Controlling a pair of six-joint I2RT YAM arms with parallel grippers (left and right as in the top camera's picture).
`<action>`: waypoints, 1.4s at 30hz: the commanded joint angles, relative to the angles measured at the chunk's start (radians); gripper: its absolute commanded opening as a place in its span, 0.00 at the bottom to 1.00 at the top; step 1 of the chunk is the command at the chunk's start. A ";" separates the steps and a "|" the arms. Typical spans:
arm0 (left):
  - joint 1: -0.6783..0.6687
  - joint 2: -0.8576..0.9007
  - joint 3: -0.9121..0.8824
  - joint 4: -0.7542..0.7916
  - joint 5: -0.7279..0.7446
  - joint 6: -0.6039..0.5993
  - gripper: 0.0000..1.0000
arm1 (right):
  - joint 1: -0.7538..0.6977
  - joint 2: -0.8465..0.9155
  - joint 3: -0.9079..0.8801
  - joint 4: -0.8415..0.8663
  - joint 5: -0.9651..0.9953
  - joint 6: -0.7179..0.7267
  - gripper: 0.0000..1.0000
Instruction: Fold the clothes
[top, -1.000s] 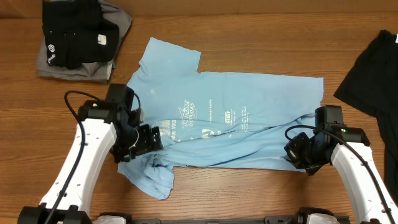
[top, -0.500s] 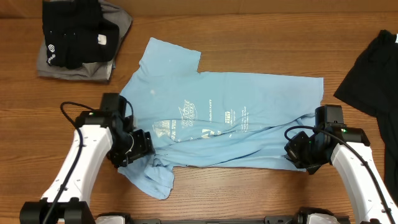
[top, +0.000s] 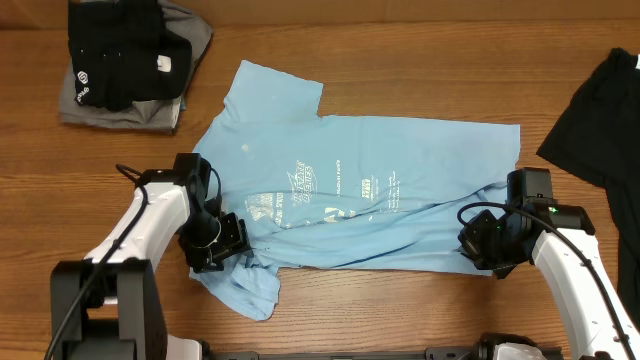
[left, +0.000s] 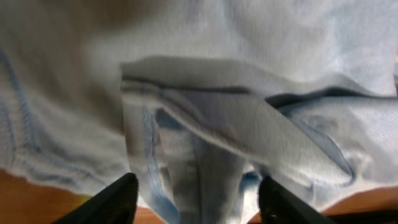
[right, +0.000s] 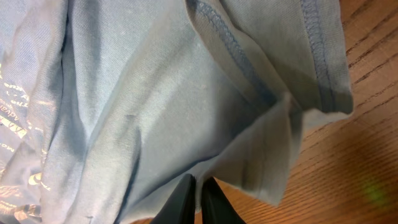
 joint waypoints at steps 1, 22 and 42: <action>-0.006 0.033 -0.007 0.017 0.007 0.018 0.61 | -0.003 -0.009 0.023 0.010 0.010 -0.007 0.09; -0.006 0.061 0.128 0.130 -0.171 0.124 0.64 | -0.003 -0.009 0.023 0.028 0.012 -0.033 0.11; -0.006 0.176 0.112 0.115 -0.086 0.206 0.40 | -0.003 -0.009 0.023 0.013 0.022 -0.037 0.20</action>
